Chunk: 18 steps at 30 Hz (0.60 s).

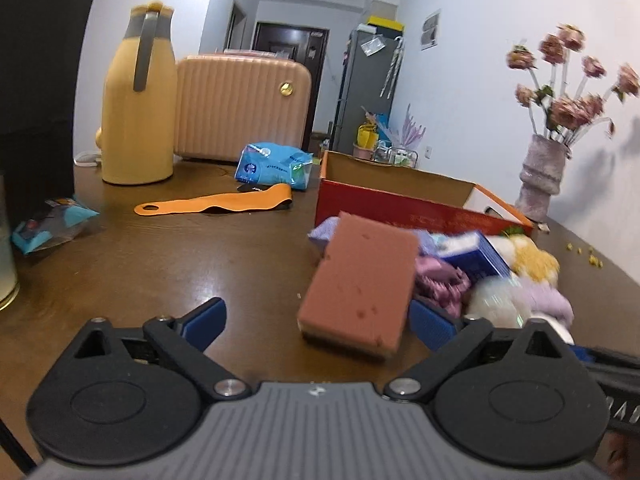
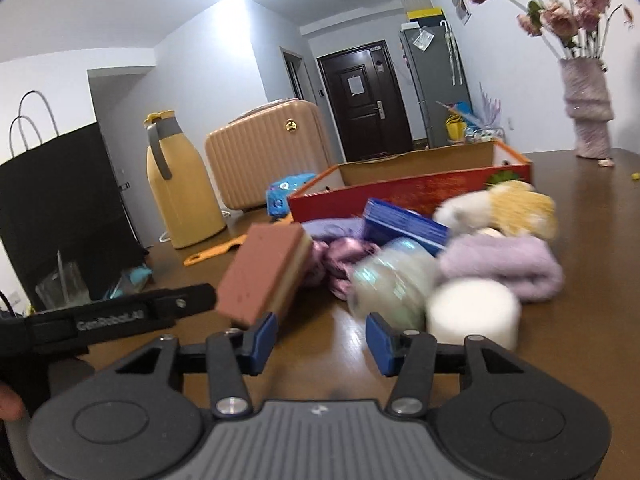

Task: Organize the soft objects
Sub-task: 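Close both tools on the brick-red rectangular sponge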

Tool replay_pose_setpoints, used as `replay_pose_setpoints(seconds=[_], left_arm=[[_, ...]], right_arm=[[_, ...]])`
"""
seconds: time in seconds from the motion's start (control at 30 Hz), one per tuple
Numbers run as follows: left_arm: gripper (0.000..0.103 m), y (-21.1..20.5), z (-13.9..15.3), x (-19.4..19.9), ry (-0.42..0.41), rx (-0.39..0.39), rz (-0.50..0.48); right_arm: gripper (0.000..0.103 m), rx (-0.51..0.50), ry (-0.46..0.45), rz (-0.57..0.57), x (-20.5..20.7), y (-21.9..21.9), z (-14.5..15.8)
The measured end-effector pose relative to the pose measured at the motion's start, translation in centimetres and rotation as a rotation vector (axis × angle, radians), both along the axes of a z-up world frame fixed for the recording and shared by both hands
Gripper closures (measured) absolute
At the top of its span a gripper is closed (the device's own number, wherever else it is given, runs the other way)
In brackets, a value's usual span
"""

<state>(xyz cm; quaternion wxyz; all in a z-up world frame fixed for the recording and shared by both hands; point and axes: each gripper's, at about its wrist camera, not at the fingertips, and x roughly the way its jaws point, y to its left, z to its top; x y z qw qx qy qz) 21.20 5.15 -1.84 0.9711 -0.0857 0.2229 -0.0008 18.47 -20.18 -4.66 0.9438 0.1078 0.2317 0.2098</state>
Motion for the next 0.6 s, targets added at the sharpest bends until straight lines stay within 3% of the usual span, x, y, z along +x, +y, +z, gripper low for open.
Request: replay_pose_setpoints(seconds=[0.13,0.3,0.43,0.6], left_arm=[[0.031,2.2,0.3,4.0,0.036,-0.066,-0.076],[0.054,4.5,-1.3,7.5,0.156,-0.271,-0.199],[0.059,4.7,-0.9,6.2,0.186,-0.333,-0.196],[0.060,1.5,0.2,0.8,0.250,-0.314,-0.246]], right_arm=[[0.055,0.048,0.019,0.088,3.2,2.4,-0.1],[0.070,0.110,0.094,0.130,6.5,4.6,-1.1],[0.084,0.118,0.107,0.147,6.6,4.6,-1.0],[0.081,0.128,0.146,0.244,3.2,0.5,0.6]])
